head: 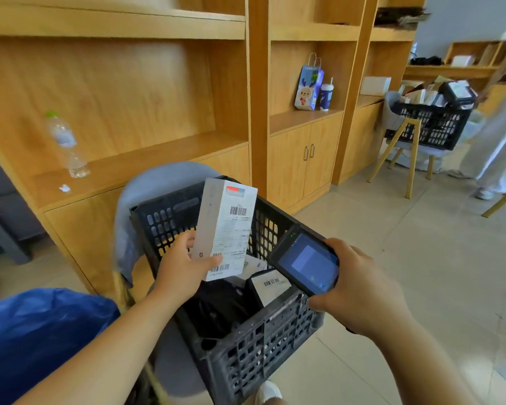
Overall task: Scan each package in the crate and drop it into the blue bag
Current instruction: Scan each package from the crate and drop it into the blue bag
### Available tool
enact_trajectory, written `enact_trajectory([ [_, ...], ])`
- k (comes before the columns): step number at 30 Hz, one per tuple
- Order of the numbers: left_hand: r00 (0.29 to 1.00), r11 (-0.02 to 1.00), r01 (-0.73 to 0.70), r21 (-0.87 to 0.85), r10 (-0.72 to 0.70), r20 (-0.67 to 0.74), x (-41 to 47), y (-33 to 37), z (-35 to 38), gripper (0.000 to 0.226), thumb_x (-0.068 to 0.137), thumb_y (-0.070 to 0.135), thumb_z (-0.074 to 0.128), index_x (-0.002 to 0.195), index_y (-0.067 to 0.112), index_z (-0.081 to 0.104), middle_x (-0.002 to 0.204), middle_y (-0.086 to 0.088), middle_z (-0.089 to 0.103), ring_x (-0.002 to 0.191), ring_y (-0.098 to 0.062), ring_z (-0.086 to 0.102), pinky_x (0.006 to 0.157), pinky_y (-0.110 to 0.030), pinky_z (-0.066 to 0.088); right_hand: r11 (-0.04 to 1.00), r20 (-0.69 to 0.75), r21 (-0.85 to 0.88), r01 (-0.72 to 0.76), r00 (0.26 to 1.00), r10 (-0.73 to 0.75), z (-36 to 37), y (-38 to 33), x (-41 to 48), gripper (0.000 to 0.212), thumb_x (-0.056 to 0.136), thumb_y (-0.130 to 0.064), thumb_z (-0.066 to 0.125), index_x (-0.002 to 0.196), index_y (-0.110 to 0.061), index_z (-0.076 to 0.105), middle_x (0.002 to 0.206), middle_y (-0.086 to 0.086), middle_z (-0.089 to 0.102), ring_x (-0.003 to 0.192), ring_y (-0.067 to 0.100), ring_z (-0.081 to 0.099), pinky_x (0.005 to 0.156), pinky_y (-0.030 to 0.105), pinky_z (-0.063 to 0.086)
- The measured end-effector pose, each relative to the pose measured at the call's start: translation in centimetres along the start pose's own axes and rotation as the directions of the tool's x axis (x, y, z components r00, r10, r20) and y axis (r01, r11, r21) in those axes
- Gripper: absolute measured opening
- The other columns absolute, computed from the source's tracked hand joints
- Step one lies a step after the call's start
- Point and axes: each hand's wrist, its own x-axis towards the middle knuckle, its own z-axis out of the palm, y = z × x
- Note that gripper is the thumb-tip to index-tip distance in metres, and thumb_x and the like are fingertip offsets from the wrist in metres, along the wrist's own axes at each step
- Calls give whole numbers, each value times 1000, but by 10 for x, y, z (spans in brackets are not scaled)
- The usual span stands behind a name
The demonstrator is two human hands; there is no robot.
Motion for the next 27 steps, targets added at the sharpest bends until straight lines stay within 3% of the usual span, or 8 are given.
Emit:
enact_trajectory([
  [4, 998, 996, -52, -68, 50, -26, -15, 6, -17, 50, 76, 23, 80, 110, 38, 46, 109, 16, 57, 98, -10, 58, 62, -12, 46, 999, 0, -4, 37, 999, -37, -7, -13, -7, 95, 53, -51, 75, 135, -33, 31, 95, -16, 41, 84, 12, 53, 68, 35, 54],
  [7, 997, 992, -72, -100, 68, -42, -23, 10, -25, 51, 76, 21, 80, 112, 36, 46, 110, 14, 57, 100, -12, 59, 51, -8, 47, 999, 5, -11, 53, 999, -53, -12, -20, -14, 95, 53, -50, 76, 135, -31, 32, 97, -15, 43, 83, 12, 52, 65, 33, 53],
  [11, 994, 989, -97, -112, 90, -62, -31, 9, -33, 54, 75, 20, 80, 113, 37, 45, 107, 19, 55, 105, -12, 56, 51, -4, 45, 998, -3, -25, 65, 998, -65, -16, -25, -22, 93, 54, -50, 74, 135, -30, 32, 99, -13, 45, 81, 12, 52, 59, 27, 49],
  [14, 993, 987, -95, -130, 85, -86, -37, 6, -40, 55, 75, 21, 81, 115, 36, 46, 108, 17, 56, 106, -14, 58, 57, -9, 49, 997, -14, -25, 76, 997, -76, -17, -30, -27, 92, 55, -49, 73, 135, -30, 32, 101, -12, 47, 80, 13, 53, 58, 27, 49],
  [16, 992, 987, -82, -138, 68, -104, -41, 4, -48, 57, 75, 22, 81, 119, 33, 47, 111, 15, 58, 106, -15, 60, 69, -18, 53, 995, -22, -17, 96, 995, -96, -16, -35, -29, 91, 56, -49, 72, 134, -30, 32, 101, -12, 46, 81, 13, 52, 57, 27, 47],
  [18, 992, 982, -71, -173, 52, -117, -48, 0, -61, 57, 76, 21, 80, 122, 31, 49, 114, 13, 61, 106, -14, 62, 76, -26, 55, 991, -29, -4, 132, 991, -132, -13, -45, -30, 90, 56, -50, 73, 133, -30, 31, 97, -13, 43, 80, 12, 50, 56, 25, 43],
  [23, 982, 962, -33, -270, -20, -190, -83, -29, -114, 59, 77, 15, 78, 128, 29, 50, 113, 19, 62, 102, -7, 63, 72, -19, 55, 958, -3, 62, 279, 960, -280, 3, -85, -32, 90, 54, -52, 76, 130, -33, 31, 100, -13, 48, 86, 12, 52, 65, 31, 50],
  [27, 946, 976, 21, -217, -90, -313, -123, -73, -169, 59, 76, 16, 79, 126, 32, 53, 111, 17, 65, 97, -4, 66, 67, -21, 57, 909, 40, 102, 404, 911, -409, 24, -123, -37, 89, 55, -51, 79, 128, -40, 29, 98, -15, 47, 82, 11, 51, 60, 28, 47],
])
